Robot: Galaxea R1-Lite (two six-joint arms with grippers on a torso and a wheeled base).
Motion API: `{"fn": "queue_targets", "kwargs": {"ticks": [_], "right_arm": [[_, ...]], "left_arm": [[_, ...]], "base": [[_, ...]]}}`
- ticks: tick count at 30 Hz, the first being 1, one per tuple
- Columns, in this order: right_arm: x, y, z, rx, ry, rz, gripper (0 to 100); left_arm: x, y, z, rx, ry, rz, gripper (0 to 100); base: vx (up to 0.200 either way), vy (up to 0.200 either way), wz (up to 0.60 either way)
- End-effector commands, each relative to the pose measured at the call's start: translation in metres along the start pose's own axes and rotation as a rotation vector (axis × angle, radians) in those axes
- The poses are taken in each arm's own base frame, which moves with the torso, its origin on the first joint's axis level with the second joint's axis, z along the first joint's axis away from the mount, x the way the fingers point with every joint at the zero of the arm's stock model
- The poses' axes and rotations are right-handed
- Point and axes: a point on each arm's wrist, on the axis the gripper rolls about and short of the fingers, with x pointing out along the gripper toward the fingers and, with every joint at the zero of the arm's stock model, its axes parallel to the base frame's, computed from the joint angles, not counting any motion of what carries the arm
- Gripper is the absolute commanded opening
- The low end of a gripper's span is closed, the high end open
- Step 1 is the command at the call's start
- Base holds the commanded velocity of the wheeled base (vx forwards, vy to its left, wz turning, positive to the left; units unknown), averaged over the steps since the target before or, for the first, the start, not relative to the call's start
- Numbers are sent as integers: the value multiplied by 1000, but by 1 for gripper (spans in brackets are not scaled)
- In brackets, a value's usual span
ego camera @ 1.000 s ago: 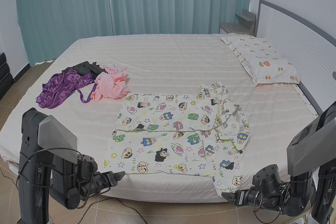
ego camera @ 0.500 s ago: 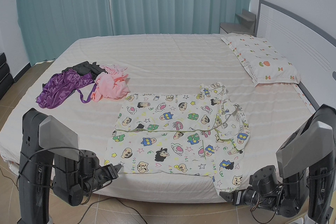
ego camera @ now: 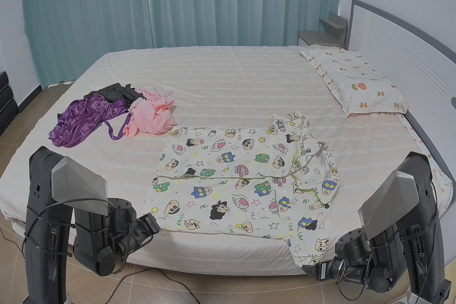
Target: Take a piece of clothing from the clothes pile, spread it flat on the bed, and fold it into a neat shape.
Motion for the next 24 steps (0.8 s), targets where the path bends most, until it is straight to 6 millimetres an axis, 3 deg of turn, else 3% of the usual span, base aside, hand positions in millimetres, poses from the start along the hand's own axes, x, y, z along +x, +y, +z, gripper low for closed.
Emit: {"fn": "queue_targets", "kwargs": {"ticks": [1, 8, 24], "right_arm": [[9, -1, 2, -8, -19, 5, 100], [20, 3, 17, -8, -78, 64, 100], [22, 3, 20, -31, -13, 64, 100]], "left_arm": [[-4, -7, 9, -16, -39, -30, 0], [-7, -10, 15, -47, -57, -42, 0], [-11, -14, 19, -62, -86, -39, 0]], "base": [[0, 0, 0], [0, 0, 0], [0, 0, 0]]}}
